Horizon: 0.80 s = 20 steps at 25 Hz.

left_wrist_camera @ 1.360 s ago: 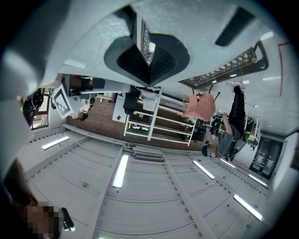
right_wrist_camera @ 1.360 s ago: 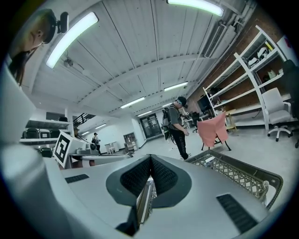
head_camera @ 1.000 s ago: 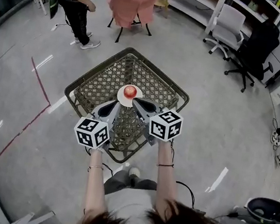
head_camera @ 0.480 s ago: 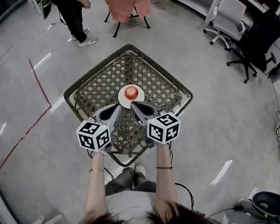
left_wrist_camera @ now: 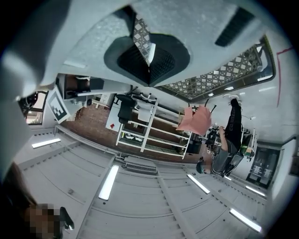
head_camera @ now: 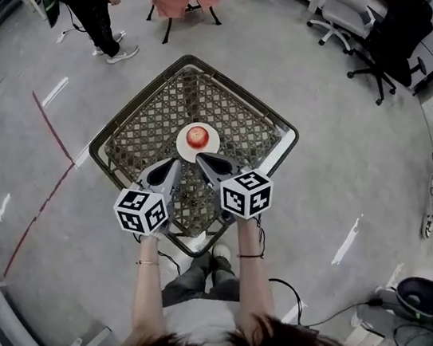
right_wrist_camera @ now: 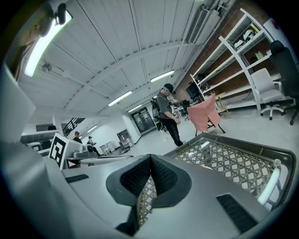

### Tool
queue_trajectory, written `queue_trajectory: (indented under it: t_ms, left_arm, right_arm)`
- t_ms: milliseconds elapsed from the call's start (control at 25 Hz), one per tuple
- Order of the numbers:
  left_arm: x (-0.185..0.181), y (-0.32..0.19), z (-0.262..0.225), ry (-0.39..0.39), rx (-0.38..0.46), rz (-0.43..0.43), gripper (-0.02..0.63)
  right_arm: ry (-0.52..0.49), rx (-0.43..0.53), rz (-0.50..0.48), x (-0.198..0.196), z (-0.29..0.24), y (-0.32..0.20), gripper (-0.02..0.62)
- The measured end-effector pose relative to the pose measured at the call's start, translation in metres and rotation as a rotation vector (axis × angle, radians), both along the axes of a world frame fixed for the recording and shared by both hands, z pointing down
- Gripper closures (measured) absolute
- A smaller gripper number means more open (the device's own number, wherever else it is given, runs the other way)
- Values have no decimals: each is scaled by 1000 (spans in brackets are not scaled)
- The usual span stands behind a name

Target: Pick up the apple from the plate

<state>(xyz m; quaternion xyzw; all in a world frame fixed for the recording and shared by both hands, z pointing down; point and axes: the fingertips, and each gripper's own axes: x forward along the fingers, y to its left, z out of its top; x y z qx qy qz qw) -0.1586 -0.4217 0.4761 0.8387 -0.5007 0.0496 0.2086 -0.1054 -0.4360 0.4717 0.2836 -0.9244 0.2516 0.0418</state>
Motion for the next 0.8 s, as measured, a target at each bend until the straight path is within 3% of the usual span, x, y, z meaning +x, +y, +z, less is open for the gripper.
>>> queue_trajectory:
  t_ms: [280, 680, 800]
  left_arm:
    - [-10, -14, 29, -20, -18, -18, 594]
    - [1, -30, 82, -107, -58, 26, 592]
    - [5, -39, 93, -122, -61, 35, 566]
  right_arm:
    - [15, -6, 2, 2, 25, -19, 586]
    - [64, -44, 4, 16, 72, -37, 586]
    - [67, -59, 6, 19, 84, -40, 586]
